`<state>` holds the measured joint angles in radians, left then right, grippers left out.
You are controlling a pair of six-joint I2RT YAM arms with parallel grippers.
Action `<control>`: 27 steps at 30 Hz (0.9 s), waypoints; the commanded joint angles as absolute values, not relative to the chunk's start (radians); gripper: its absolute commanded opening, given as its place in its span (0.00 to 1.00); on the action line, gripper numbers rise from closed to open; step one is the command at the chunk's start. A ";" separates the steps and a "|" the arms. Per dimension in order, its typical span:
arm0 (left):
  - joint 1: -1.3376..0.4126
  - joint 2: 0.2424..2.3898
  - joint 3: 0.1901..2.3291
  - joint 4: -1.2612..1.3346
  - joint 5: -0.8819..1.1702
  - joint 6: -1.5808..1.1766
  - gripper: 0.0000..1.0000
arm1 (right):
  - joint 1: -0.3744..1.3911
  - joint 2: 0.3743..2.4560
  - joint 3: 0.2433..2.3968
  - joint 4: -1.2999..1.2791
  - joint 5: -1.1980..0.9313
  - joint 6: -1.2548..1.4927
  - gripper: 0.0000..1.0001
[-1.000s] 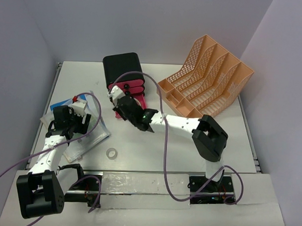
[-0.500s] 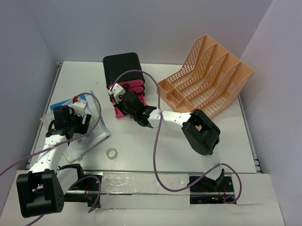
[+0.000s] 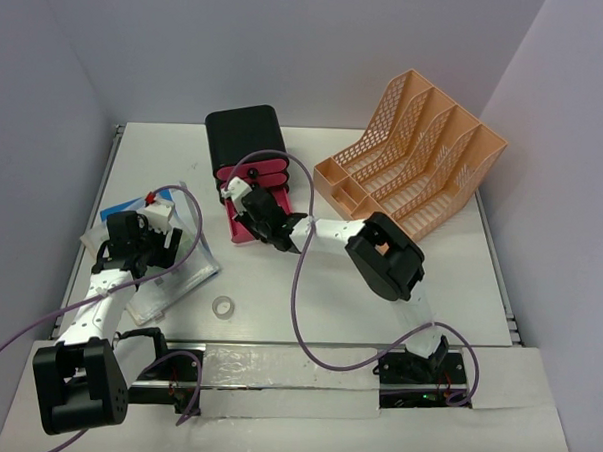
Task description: Organize the desk
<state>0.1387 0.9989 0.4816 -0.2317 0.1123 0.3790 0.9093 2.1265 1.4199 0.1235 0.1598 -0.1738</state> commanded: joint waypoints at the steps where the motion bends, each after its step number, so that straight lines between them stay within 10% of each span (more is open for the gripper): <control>1: 0.144 0.998 0.485 -0.212 0.123 0.391 0.89 | 0.907 2.135 1.488 0.044 0.183 -0.151 0.00; 6: 0.143 0.999 0.485 -0.212 0.124 0.391 0.89 | 0.907 2.109 1.473 0.008 0.163 -0.125 0.05; 15: 0.143 0.999 0.488 -0.215 0.127 0.391 0.89 | 0.907 2.057 1.484 -0.024 0.207 -0.108 0.55; 27: 0.074 0.985 0.750 -0.656 0.469 0.590 0.75 | 0.908 1.773 1.320 -0.005 0.230 0.069 0.65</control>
